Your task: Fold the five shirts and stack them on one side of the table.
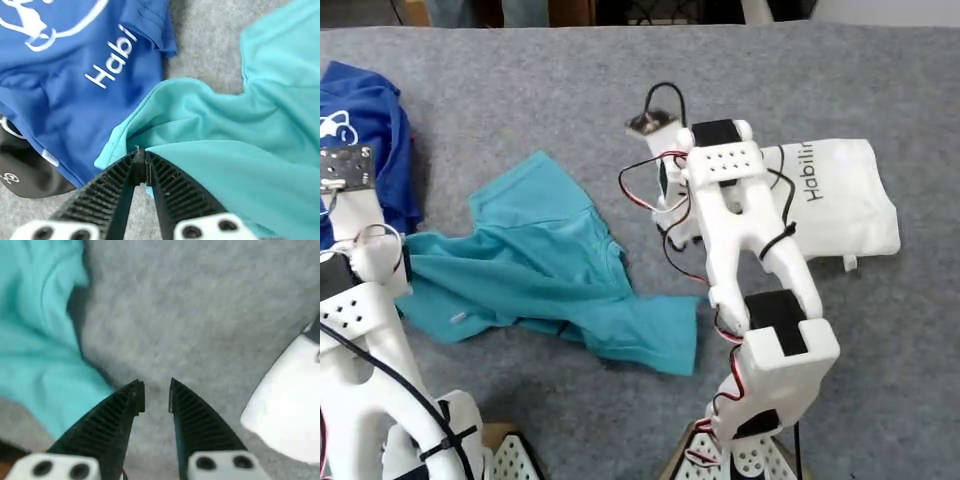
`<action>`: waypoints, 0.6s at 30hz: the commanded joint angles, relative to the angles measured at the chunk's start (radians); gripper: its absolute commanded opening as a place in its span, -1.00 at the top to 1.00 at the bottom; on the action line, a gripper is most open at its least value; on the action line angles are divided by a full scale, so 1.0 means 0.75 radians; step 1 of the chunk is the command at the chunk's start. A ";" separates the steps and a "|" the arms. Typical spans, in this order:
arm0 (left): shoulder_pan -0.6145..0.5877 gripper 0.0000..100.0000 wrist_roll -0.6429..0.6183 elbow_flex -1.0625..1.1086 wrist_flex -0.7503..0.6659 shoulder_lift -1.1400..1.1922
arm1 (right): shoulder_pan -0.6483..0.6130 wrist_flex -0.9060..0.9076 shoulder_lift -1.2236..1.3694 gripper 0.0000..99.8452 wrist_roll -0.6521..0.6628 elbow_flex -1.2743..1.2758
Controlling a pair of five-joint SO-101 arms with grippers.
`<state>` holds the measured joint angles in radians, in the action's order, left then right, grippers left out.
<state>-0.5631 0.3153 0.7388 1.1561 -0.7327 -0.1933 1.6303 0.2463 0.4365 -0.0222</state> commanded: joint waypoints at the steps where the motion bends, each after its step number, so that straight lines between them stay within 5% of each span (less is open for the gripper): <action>1: 0.005 0.94 -0.016 -0.069 -0.051 -0.025 | 0.039 0.166 -0.087 0.79 0.174 -0.048; 7: 0.024 0.94 -0.016 0.105 -0.250 -0.025 | 0.088 0.172 -0.490 0.79 0.381 0.306; 15: 0.021 0.94 -0.014 0.161 -0.245 -0.027 | 0.080 0.074 -1.083 0.79 0.739 0.926; 18: 0.021 0.94 -0.020 0.157 -0.245 -0.027 | 0.063 0.068 -1.233 0.79 0.667 1.100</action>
<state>-0.5508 0.3122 0.8646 0.9812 -0.7327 -0.1396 1.6962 -0.5623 0.9674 0.7050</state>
